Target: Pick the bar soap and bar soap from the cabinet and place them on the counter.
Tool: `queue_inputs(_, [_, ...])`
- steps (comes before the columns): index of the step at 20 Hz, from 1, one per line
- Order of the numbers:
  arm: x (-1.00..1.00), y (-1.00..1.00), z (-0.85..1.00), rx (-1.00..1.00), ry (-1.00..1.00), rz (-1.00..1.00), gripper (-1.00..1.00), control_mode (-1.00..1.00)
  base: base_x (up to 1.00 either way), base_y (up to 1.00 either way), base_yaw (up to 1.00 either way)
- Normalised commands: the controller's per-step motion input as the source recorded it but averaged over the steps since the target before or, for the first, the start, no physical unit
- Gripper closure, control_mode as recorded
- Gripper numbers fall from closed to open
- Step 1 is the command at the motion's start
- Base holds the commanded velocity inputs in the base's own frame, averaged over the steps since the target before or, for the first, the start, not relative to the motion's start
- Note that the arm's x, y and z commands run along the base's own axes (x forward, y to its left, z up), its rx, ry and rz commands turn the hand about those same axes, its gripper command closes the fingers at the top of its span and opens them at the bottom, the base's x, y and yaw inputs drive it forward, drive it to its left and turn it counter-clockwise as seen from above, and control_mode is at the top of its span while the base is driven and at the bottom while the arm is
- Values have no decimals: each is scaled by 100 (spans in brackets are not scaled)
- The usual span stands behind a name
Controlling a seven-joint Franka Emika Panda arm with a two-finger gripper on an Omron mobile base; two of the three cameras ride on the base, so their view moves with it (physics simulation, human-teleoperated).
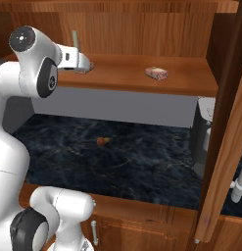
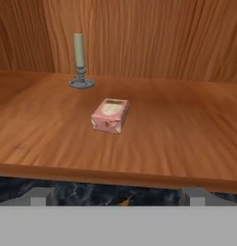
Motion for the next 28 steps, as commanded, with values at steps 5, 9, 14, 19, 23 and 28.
queue_inputs(5, [21, 6, 0, 2, 3, 0, -100, -100, 0, 0, 0])
queue_inputs(9, [24, 10, 0, 0, 3, 0, -100, -100, 0, 0, 0])
queue_inputs(14, [24, 10, -1, 0, 3, 0, -100, -100, 0, 0, 0])
queue_inputs(19, [22, 2, -14, 0, 4, 0, -100, -100, 0, 0, 0])
queue_inputs(23, [24, 0, -16, 0, 4, 0, -100, -100, 0, 0, 0])
queue_inputs(28, [23, 1, -2, 0, 1, 0, -100, -100, 0, 0, 0])
